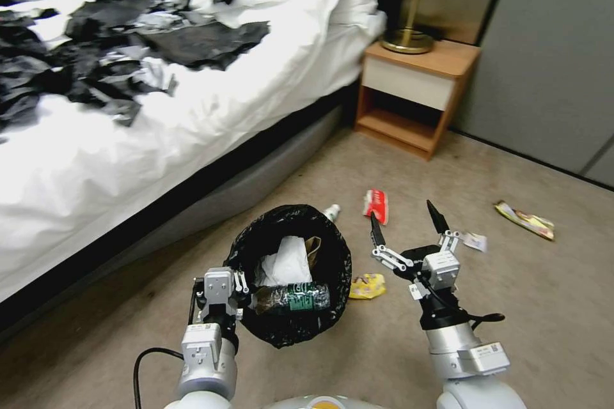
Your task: Pick up the trash bin, then pick up the garbage from the floor and place it into the trash bin.
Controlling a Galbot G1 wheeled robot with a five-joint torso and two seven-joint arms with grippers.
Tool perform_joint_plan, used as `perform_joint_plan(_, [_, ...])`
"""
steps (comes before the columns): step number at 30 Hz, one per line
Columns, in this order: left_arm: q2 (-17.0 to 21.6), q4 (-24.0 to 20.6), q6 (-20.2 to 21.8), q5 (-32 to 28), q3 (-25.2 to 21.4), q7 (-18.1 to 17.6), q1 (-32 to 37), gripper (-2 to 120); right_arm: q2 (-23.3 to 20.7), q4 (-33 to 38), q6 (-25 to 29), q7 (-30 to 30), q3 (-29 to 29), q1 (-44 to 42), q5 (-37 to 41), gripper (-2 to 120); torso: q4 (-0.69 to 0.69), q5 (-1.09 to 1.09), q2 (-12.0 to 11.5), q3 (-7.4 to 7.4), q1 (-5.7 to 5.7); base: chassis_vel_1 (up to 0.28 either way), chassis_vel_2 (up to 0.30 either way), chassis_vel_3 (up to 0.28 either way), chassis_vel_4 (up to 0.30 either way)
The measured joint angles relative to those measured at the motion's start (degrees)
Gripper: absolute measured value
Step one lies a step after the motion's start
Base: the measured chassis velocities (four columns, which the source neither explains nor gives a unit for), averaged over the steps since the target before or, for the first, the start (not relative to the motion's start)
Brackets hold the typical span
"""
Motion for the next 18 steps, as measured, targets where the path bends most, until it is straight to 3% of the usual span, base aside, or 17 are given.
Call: perform_joint_plan(18, [0.4, 0.5, -0.4, 0.3, 0.2, -0.1, -0.1, 1, -0.7, -0.3, 0.5, -0.4, 1.3, 0.2, 0.1, 100, -0.01, 0.00, 0.0, 0.00, 0.00, 0.105, 0.104, 0.098, 0.096])
